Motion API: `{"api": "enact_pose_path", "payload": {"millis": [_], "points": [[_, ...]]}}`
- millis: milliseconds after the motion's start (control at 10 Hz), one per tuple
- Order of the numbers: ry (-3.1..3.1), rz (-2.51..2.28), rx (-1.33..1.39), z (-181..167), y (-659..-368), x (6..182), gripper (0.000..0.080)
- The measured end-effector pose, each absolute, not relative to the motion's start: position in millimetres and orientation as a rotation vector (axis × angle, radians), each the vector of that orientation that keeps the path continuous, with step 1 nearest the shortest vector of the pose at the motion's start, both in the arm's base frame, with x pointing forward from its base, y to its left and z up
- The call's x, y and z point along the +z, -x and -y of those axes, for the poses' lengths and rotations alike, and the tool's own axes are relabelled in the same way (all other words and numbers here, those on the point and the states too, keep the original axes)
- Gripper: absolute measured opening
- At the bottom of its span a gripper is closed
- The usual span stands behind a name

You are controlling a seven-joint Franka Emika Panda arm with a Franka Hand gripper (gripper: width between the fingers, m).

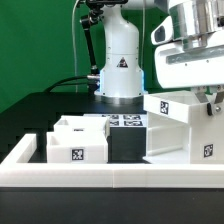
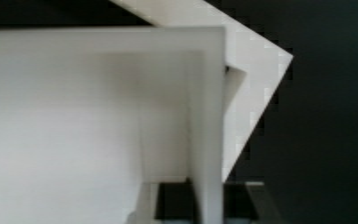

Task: Assemble drawer

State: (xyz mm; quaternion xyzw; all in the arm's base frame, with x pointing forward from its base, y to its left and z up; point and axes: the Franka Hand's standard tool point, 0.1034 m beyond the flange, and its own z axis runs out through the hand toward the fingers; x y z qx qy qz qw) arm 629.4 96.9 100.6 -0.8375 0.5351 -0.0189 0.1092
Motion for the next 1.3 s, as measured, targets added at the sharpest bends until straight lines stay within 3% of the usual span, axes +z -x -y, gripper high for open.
{"api": "enact_pose_path", "payload": {"millis": [1000, 1100, 1200, 1300], "points": [[2.055, -2.049, 0.071, -95.2, -651.0, 99.1, 0.0047], [2.059, -2.044, 0.070, -95.6, -651.1, 98.9, 0.0143], [2.064, -2.036, 0.065, -96.1, -651.8, 99.5, 0.0143], [2.070, -2.027, 0.061, -96.4, -652.5, 100.3, 0.0326]]}}
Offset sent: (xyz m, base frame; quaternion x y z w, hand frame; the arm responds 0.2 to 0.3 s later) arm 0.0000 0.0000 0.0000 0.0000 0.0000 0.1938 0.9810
